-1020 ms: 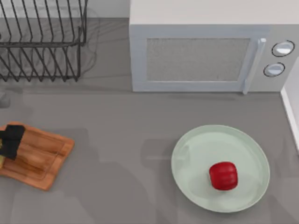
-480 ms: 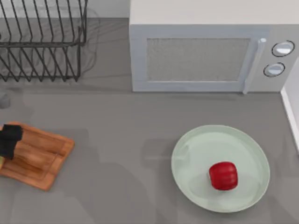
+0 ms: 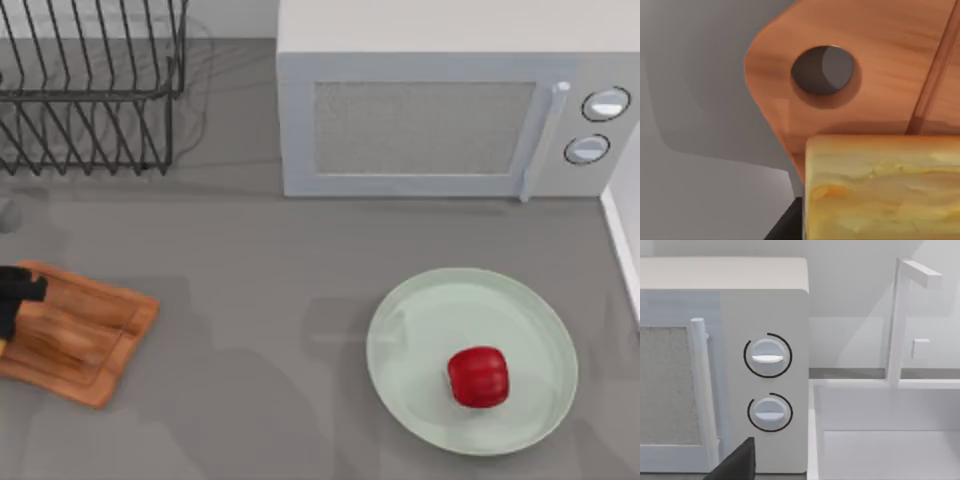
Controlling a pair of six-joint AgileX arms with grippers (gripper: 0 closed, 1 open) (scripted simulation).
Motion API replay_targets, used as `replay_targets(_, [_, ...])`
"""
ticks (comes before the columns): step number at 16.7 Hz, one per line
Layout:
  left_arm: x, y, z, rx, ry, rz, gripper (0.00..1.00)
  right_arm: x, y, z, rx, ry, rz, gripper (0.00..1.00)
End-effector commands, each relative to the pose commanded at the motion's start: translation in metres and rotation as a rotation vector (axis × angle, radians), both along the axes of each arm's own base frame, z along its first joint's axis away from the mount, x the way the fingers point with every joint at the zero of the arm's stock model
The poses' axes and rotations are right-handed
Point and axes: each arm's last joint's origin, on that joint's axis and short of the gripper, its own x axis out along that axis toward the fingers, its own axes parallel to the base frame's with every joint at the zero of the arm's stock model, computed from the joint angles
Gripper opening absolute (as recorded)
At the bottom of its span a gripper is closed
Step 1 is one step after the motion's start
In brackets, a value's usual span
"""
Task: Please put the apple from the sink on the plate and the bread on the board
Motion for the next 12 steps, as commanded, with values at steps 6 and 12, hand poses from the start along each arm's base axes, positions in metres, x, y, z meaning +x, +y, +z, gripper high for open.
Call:
replay_targets(6, [0.0, 0.0, 0.0, 0.0, 0.0, 0.0, 0.0, 0.0, 0.0, 0.0, 0.0, 0.0, 0.0, 1.0])
replay_targets(12, [0.006, 0.001, 0.034, -0.002, -0.015, -0.002, 0.0, 0.0, 0.0, 0.0, 0.0, 0.0, 0.0, 1.0])
